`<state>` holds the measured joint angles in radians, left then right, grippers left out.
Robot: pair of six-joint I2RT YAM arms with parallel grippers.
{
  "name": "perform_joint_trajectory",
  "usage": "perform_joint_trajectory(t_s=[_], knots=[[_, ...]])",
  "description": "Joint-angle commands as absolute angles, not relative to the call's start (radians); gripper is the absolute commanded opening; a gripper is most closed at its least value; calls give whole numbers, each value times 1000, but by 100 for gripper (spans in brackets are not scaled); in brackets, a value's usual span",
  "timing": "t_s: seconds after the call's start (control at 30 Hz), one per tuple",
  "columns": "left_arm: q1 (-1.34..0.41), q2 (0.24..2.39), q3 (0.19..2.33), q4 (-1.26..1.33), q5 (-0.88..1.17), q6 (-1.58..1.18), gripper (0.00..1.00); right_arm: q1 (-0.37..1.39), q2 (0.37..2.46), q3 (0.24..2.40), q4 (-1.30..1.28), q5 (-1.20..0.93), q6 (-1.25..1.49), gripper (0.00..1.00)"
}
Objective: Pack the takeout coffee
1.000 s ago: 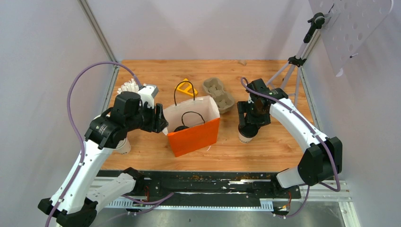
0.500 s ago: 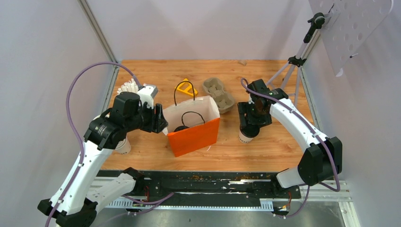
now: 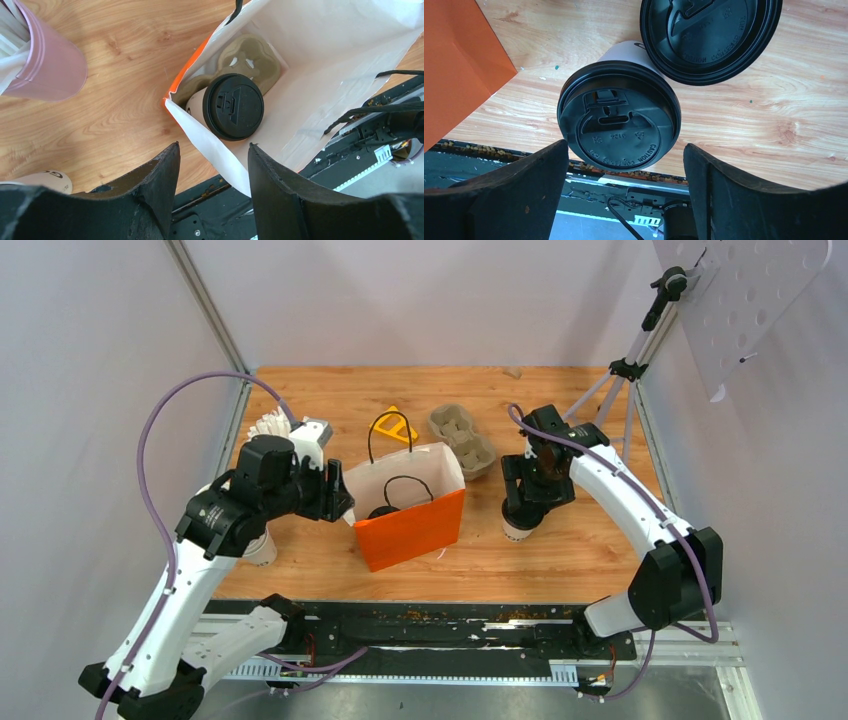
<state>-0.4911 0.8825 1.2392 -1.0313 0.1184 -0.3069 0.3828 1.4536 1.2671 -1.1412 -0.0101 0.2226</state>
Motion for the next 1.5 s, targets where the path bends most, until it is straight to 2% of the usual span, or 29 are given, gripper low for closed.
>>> perform_joint_trajectory(t_s=[0.0, 0.97, 1.47], knots=[[-492, 864, 1292, -1037, 90, -288, 60, 382, 1450, 1315, -1160, -17, 214, 86], [-493, 812, 1325, -1048, -74, -366, 60, 394, 1470, 1254, -1097, -38, 201, 82], [-492, 810, 1350, -1049, -109, -407, 59, 416, 1457, 1246, -1098, -33, 191, 63]])
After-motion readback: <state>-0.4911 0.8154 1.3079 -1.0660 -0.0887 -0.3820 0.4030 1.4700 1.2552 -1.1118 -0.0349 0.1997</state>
